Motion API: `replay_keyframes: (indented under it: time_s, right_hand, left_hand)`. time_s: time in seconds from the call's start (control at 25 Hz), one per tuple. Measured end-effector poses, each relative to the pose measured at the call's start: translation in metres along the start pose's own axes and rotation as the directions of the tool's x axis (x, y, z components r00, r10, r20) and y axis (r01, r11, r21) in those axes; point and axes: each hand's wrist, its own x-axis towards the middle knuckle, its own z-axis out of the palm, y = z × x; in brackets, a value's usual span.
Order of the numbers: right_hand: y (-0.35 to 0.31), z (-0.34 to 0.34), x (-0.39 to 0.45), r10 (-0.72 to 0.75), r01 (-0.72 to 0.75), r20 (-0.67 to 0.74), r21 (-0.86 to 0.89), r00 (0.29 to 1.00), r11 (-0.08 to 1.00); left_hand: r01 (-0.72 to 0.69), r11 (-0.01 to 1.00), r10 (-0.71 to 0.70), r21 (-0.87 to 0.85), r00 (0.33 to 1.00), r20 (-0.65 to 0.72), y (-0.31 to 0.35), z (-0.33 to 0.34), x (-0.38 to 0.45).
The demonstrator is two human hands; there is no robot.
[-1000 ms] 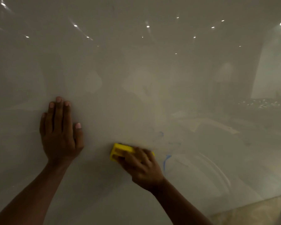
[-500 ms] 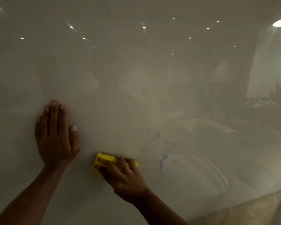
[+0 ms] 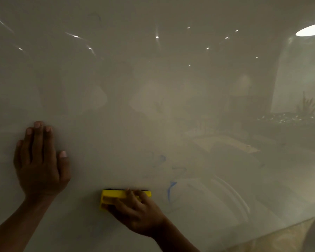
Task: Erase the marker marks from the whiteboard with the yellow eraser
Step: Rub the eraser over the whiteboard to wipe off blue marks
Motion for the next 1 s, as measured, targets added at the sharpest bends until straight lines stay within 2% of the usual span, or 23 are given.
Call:
replay_keyframes:
  time_s: [0.04, 0.08, 0.12, 0.2, 0.24, 0.28, 0.36, 0.4, 0.44, 0.48, 0.56, 0.6, 0.64, 0.72, 0.76, 0.8, 0.84, 0.88, 0.92, 0.96, 1.0]
  right_hand:
    - [0.012, -0.005, -0.01, -0.025, 0.023, -0.018, -0.071, 1.0, 0.997]
    - [0.021, -0.01, -0.018, 0.014, -0.019, -0.038, -0.126, 0.999, 0.992]
    - [0.026, -0.014, -0.023, 0.126, -0.134, -0.059, -0.139, 0.99, 0.981]
    - [0.02, -0.012, -0.023, 0.398, -0.402, -0.071, -0.063, 0.915, 0.913]
    - [0.014, -0.009, -0.019, 0.456, -0.46, -0.079, -0.054, 0.887, 0.886]
    - [0.007, -0.009, -0.018, 0.423, -0.426, -0.054, -0.081, 0.904, 0.901]
    - [0.009, -0.013, -0.021, 0.24, -0.233, 0.026, -0.159, 0.97, 0.959]
    - [0.018, -0.019, -0.022, 0.211, -0.2, 0.045, -0.182, 0.976, 0.963]
    - [0.026, -0.024, -0.021, 0.246, -0.237, 0.029, -0.186, 0.969, 0.954]
    - [0.031, -0.029, -0.018, 0.342, -0.339, -0.006, -0.162, 0.94, 0.927]
    - [0.029, -0.032, -0.009, 0.512, -0.519, -0.086, -0.092, 0.855, 0.85]
    - [0.021, -0.029, -0.004, 0.53, -0.537, -0.094, -0.08, 0.843, 0.84]
    - [0.01, -0.024, -0.001, 0.487, -0.491, -0.07, -0.081, 0.871, 0.867]
    - [0.002, -0.023, 0.0, 0.262, -0.255, 0.048, -0.113, 0.964, 0.96]
    - [0.007, -0.026, 0.001, 0.168, -0.154, 0.084, -0.146, 0.982, 0.977]
    - [0.015, -0.028, 0.004, 0.18, -0.166, 0.063, -0.179, 0.982, 0.97]
    - [0.024, -0.031, 0.008, 0.313, -0.312, -0.023, -0.172, 0.949, 0.934]
    - [0.032, -0.033, 0.014, 0.485, -0.5, -0.133, -0.112, 0.864, 0.859]
    - [0.034, -0.033, 0.019, 0.59, -0.609, -0.2, -0.049, 0.782, 0.791]
    - [0.031, -0.029, 0.021, 0.586, -0.608, -0.206, -0.059, 0.784, 0.792]
    - [0.027, -0.026, 0.019, 0.474, -0.493, -0.152, -0.134, 0.867, 0.859]
  left_hand:
    - [0.008, 1.0, -0.008, 0.004, 1.0, -0.004, 0.0, -0.001, 0.0]
    - [0.016, 1.0, -0.016, 0.002, 1.0, -0.013, 0.002, -0.001, 0.0]
    - [0.017, 1.0, -0.017, 0.001, 1.0, -0.026, 0.004, -0.001, 0.0]
    - [0.004, 1.0, -0.004, 0.002, 0.999, -0.043, 0.007, -0.002, 0.0]
    - [0.003, 1.0, -0.003, 0.004, 0.999, -0.051, 0.008, -0.002, 0.001]
    - [0.009, 1.0, -0.008, 0.004, 0.998, -0.055, 0.008, -0.004, 0.001]
    - [0.019, 1.0, -0.02, -0.008, 0.998, -0.057, 0.008, -0.005, 0.001]
    - [0.02, 1.0, -0.02, -0.01, 0.998, -0.057, 0.008, -0.005, 0.0]
    - [0.02, 1.0, -0.02, -0.009, 0.998, -0.054, 0.007, -0.005, 0.0]
    - [0.022, 1.0, -0.022, -0.007, 0.998, -0.053, 0.006, -0.004, -0.001]
    - [0.023, 1.0, -0.023, -0.005, 0.998, -0.058, 0.007, -0.004, -0.002]
    - [0.024, 1.0, -0.025, -0.005, 0.998, -0.06, 0.008, -0.004, -0.002]
    - [0.025, 1.0, -0.025, -0.006, 0.998, -0.057, 0.008, -0.004, -0.001]
    - [0.021, 1.0, -0.021, -0.015, 0.999, -0.049, 0.008, -0.005, 0.0]
    - [0.018, 1.0, -0.019, -0.016, 0.998, -0.052, 0.008, -0.005, -0.001]
    - [0.014, 1.0, -0.015, -0.018, 0.998, -0.06, 0.008, -0.004, -0.002]
    - [0.011, 1.0, -0.013, -0.022, 0.998, -0.068, 0.008, -0.004, -0.003]
    - [0.01, 1.0, -0.012, -0.024, 0.997, -0.07, 0.008, -0.004, -0.002]
    - [0.014, 1.0, -0.016, -0.025, 0.998, -0.068, 0.008, -0.004, -0.001]
    - [0.022, 1.0, -0.024, -0.022, 0.998, -0.065, 0.009, -0.004, 0.0]
    - [0.032, 0.999, -0.033, -0.019, 0.998, -0.059, 0.01, -0.005, 0.0]
